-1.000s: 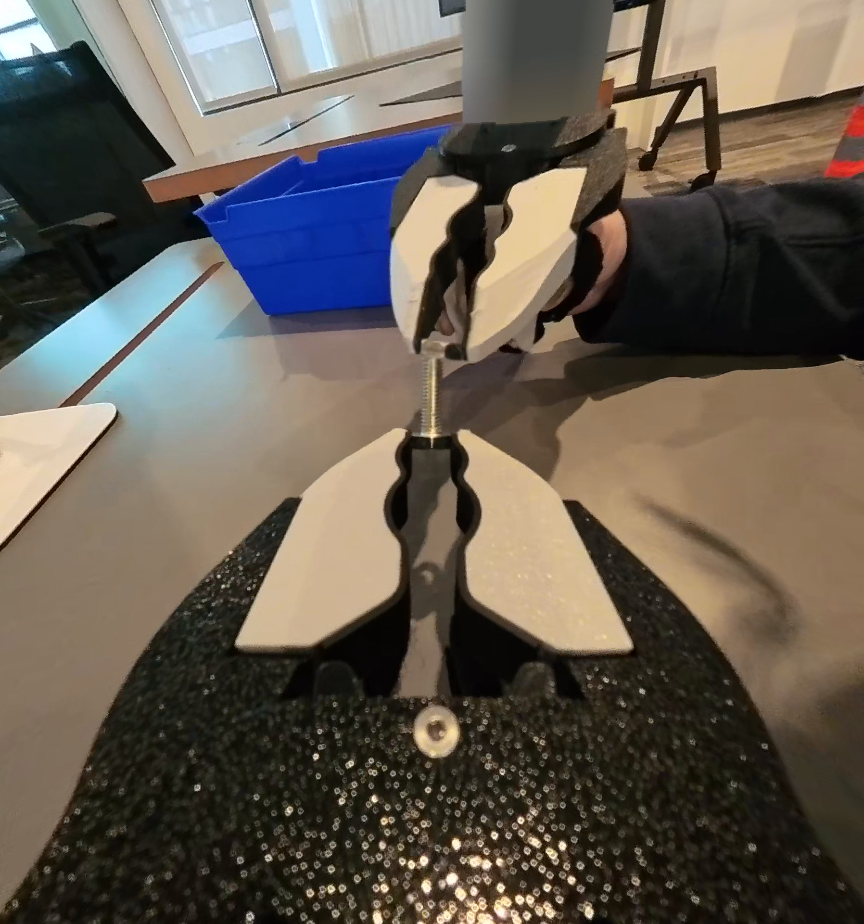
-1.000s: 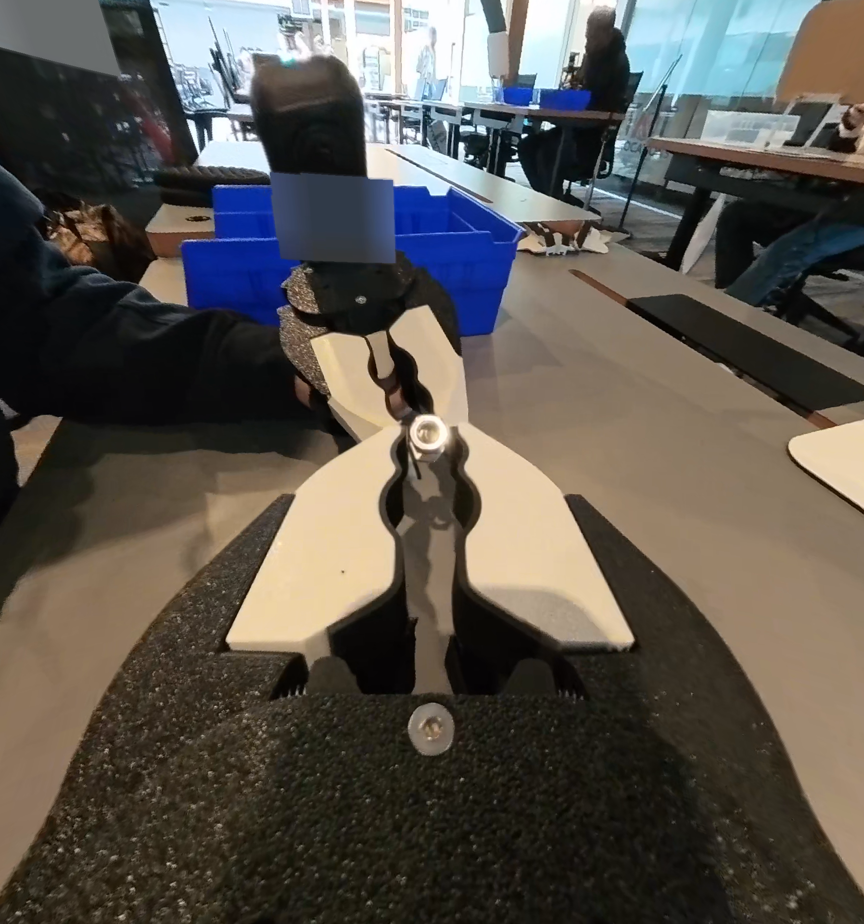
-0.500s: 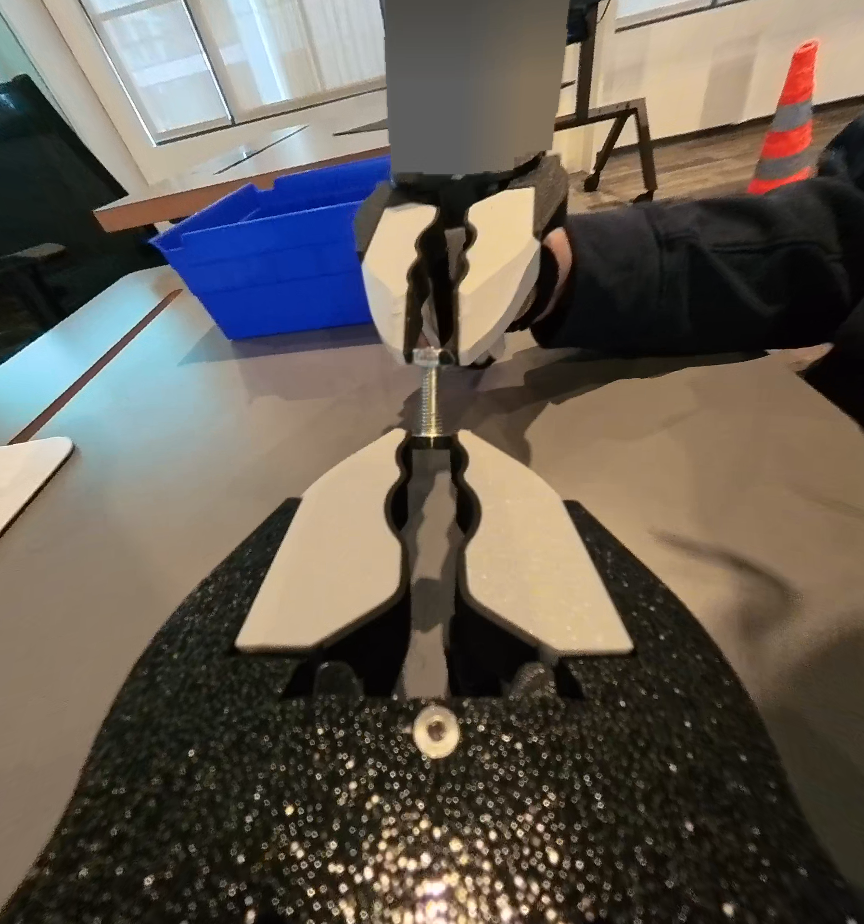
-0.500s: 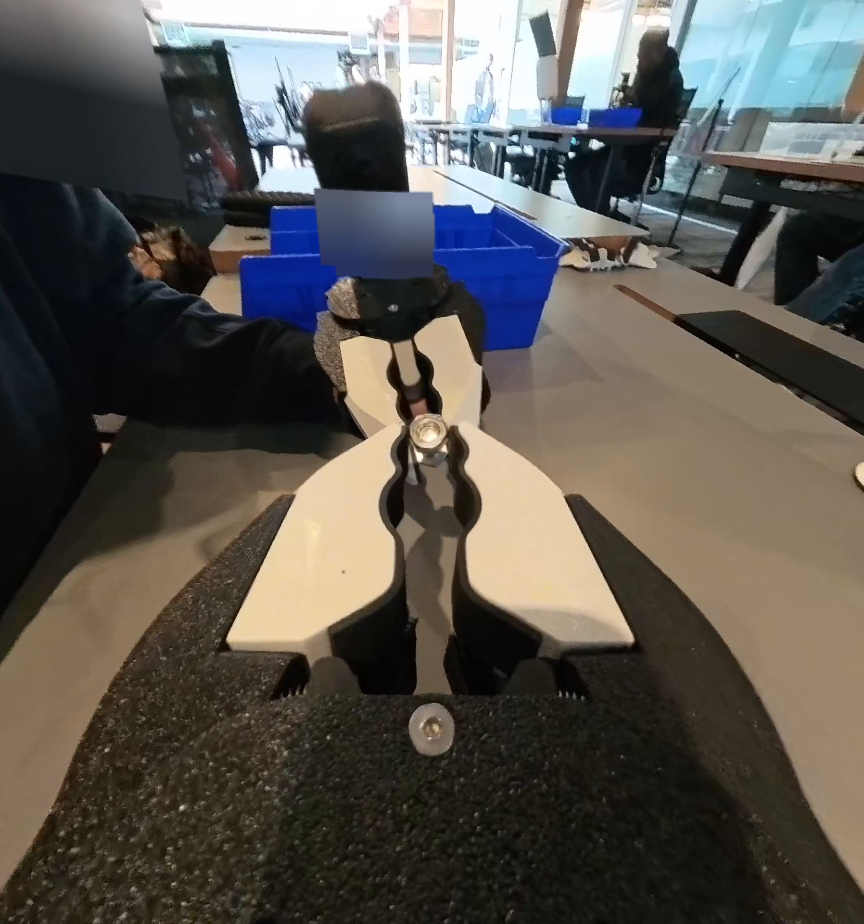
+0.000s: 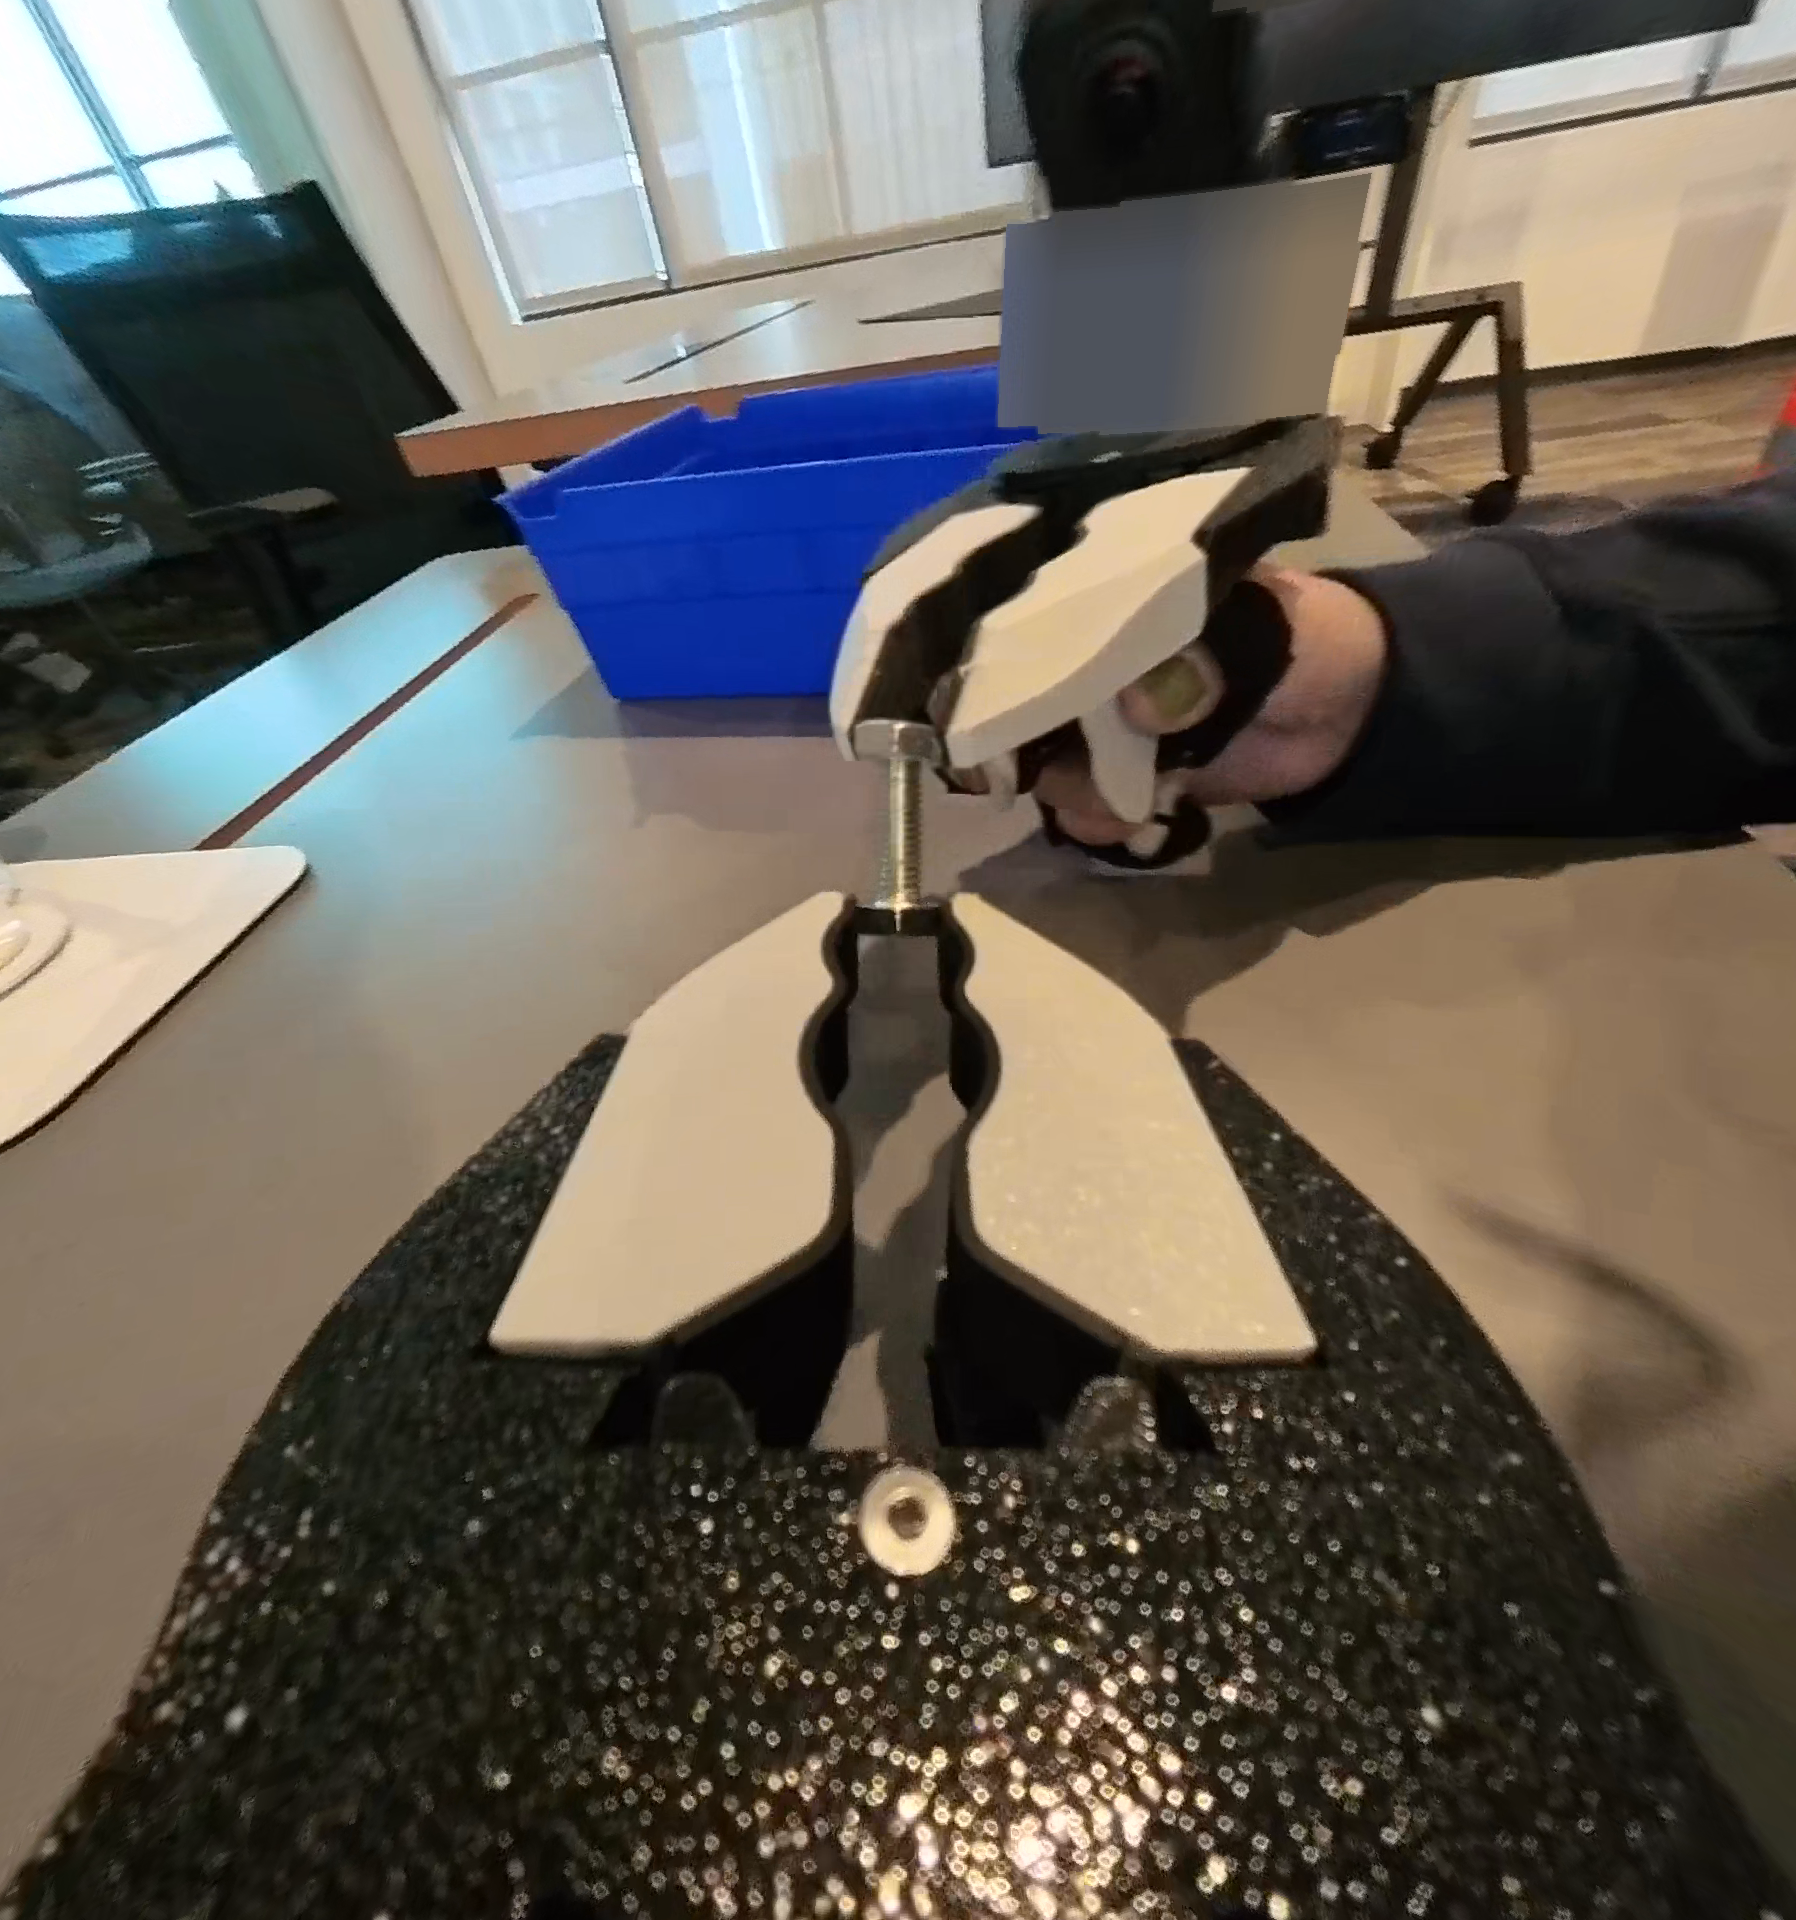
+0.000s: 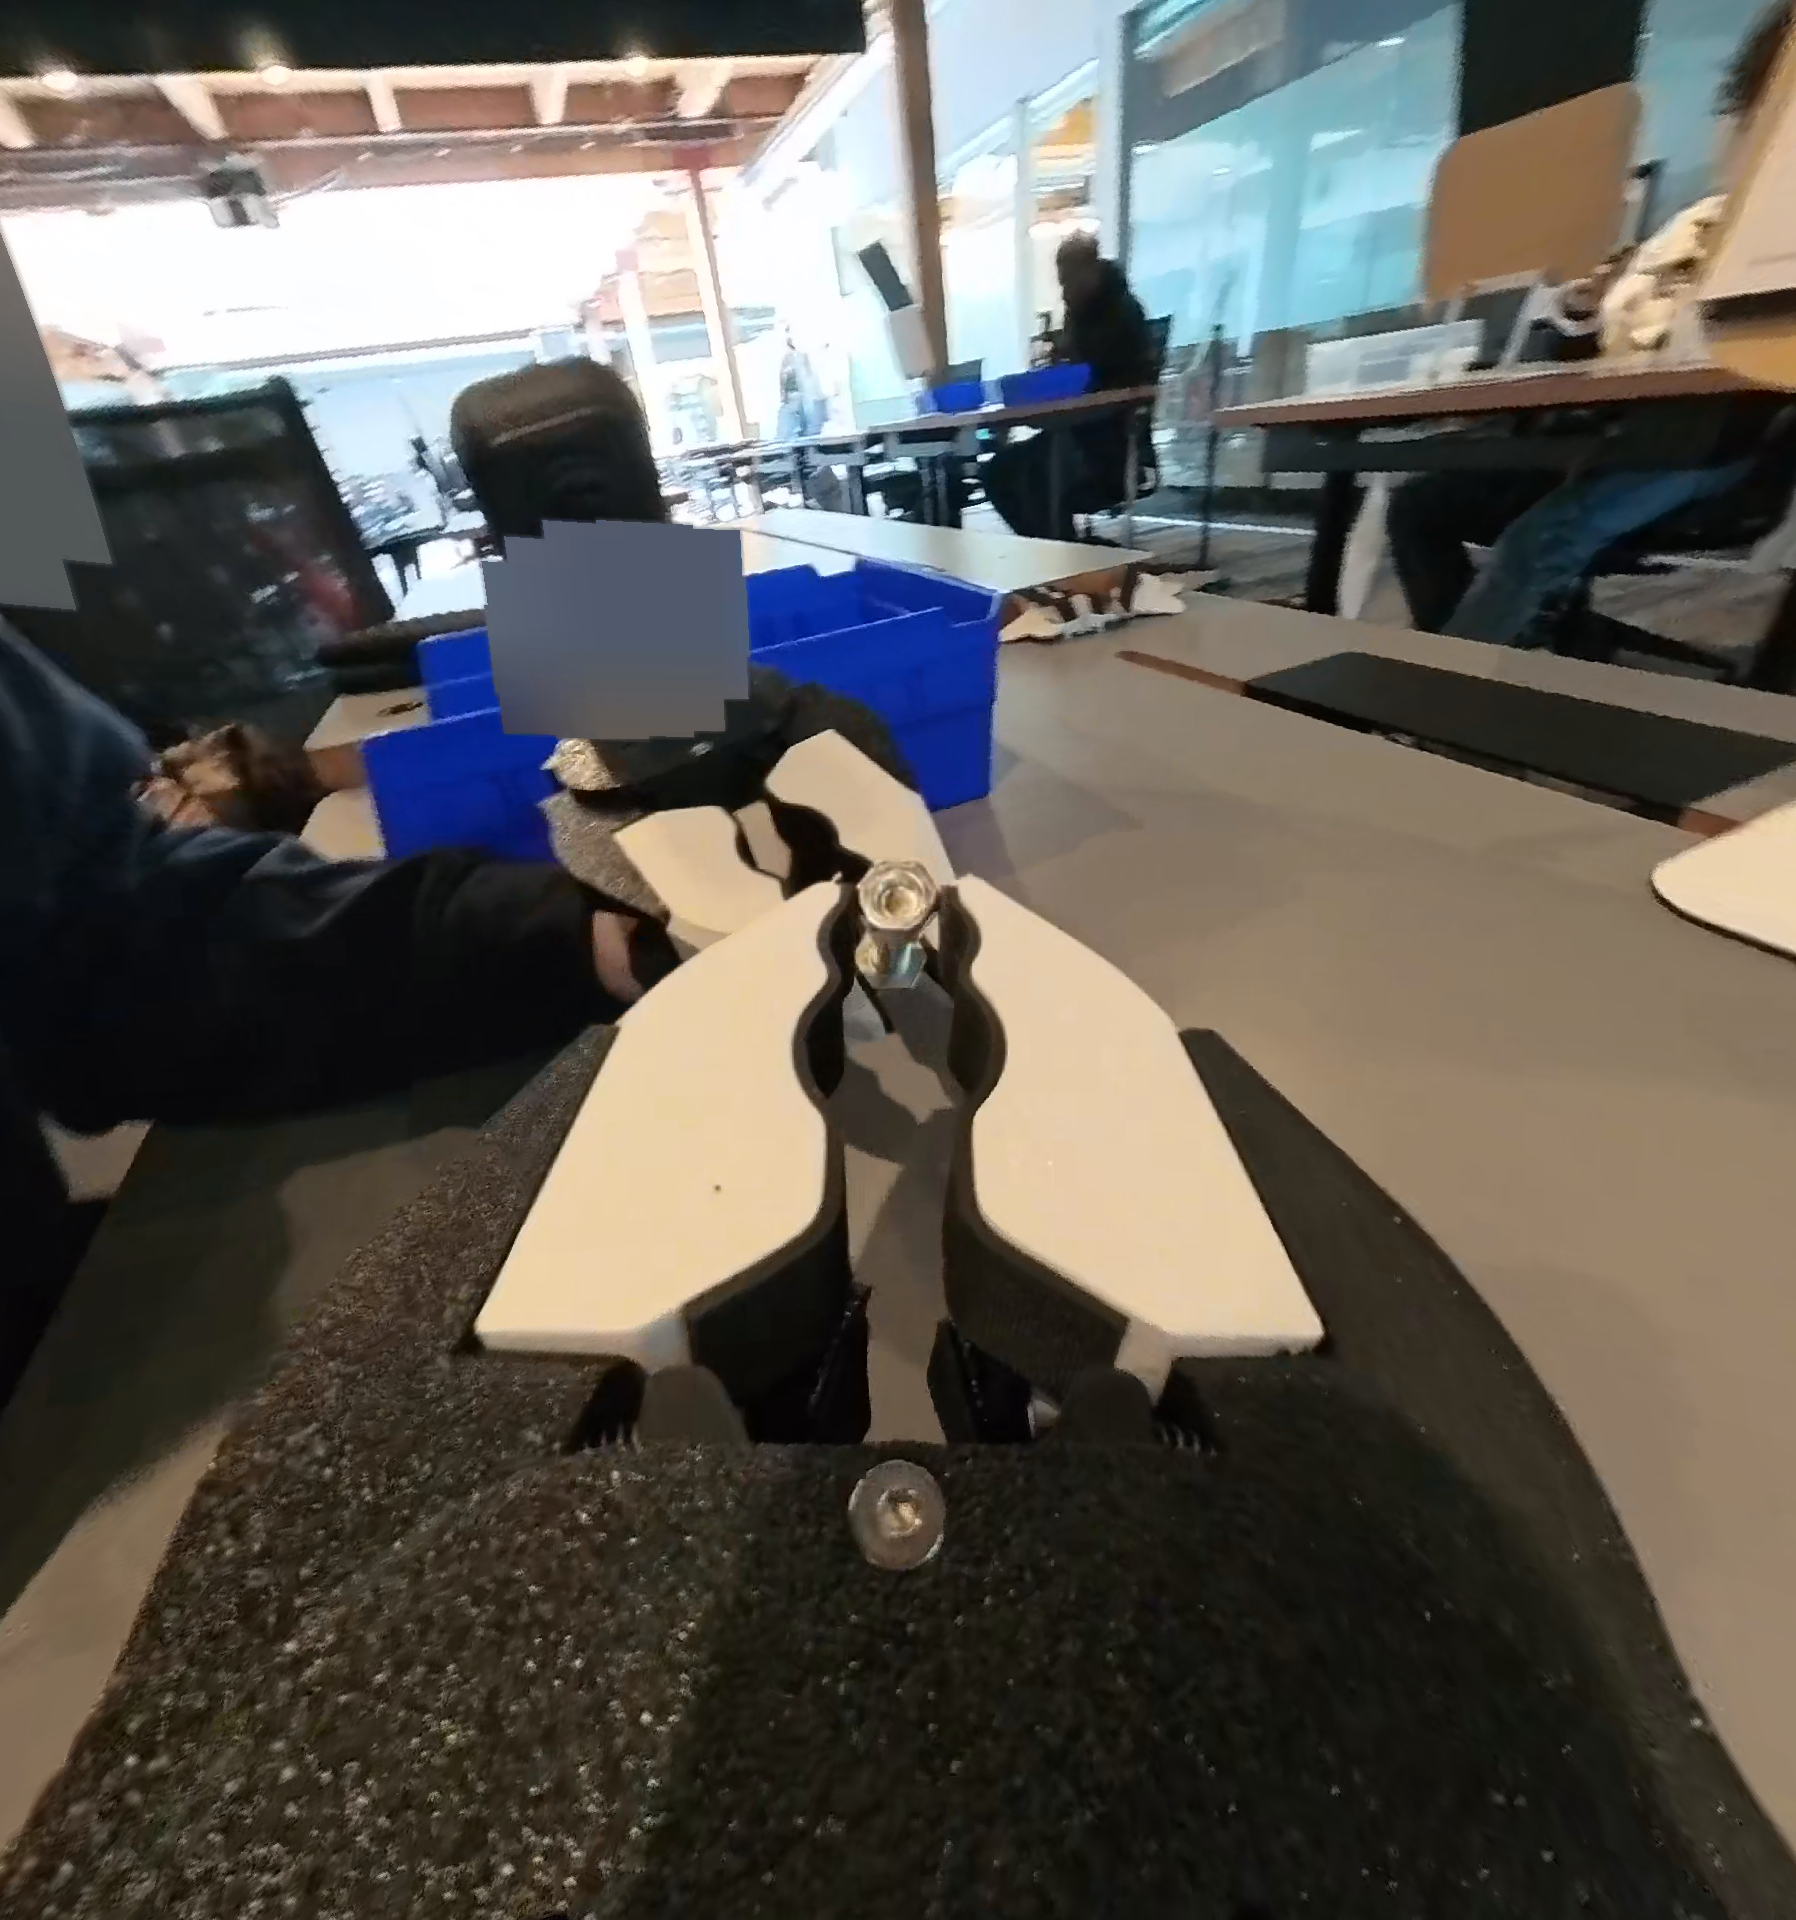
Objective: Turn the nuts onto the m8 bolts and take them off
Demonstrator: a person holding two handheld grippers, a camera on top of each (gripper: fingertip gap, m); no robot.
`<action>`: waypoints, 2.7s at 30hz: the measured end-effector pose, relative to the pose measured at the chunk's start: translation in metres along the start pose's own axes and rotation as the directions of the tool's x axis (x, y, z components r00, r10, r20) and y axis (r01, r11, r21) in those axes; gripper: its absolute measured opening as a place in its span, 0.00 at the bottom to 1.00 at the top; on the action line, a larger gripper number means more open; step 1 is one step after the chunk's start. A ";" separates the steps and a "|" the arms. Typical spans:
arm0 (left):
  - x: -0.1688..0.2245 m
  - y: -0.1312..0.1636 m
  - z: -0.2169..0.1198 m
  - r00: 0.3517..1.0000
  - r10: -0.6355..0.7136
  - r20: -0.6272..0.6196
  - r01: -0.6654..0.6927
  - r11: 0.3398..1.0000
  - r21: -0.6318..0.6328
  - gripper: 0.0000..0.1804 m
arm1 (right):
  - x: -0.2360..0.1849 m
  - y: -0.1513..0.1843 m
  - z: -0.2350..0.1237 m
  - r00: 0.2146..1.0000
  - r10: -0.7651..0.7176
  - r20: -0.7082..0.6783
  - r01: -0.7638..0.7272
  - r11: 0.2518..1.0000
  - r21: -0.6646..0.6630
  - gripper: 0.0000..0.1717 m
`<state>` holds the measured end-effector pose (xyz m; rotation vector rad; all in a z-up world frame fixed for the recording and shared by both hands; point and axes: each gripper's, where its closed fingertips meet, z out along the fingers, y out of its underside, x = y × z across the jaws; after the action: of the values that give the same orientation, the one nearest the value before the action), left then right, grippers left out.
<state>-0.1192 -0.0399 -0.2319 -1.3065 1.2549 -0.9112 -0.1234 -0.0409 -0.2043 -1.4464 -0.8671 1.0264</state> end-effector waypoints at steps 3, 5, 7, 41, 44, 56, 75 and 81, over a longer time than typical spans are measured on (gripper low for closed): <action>-0.007 0.003 0.001 0.997 0.007 0.074 -0.005 1.000 -0.030 0.08 | 0.007 0.001 0.003 0.992 0.083 -0.095 -0.083 0.997 0.012 0.09; -0.012 0.008 0.002 0.991 0.033 0.126 -0.024 0.997 -0.075 0.08 | 0.012 0.005 0.005 0.976 0.143 -0.162 -0.144 0.990 0.006 0.09; -0.016 0.012 0.003 0.983 0.068 0.168 -0.047 0.992 -0.121 0.08 | 0.016 0.008 0.005 0.960 0.178 -0.215 -0.179 0.984 0.016 0.09; -0.015 0.005 -0.003 0.993 -0.009 0.120 0.013 0.999 -0.034 0.08 | 0.008 0.001 0.008 0.975 0.016 -0.222 -0.008 0.999 0.038 0.20; -0.016 0.005 -0.003 0.992 -0.014 0.126 0.018 0.999 -0.030 0.08 | 0.004 0.003 0.009 0.980 0.013 -0.199 -0.011 1.000 0.012 0.17; 0.005 -0.005 -0.003 1.000 -0.010 -0.027 0.011 0.999 0.041 0.08 | -0.013 -0.008 0.012 0.996 0.005 -0.088 0.004 0.995 0.096 0.23; 0.022 -0.023 -0.009 0.973 -0.115 -0.201 0.148 0.977 0.156 0.07 | -0.037 -0.020 0.015 0.995 -0.097 -0.003 0.096 0.980 0.176 0.28; -0.015 -0.023 -0.028 0.982 -0.188 -0.031 0.190 0.956 0.222 0.08 | -0.032 -0.020 0.012 0.997 -0.072 -0.011 0.073 0.981 0.179 0.25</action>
<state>-0.1449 -0.0325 -0.2029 -1.2563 1.0125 -1.1610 -0.1450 -0.0640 -0.1804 -1.2565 -0.7972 1.0190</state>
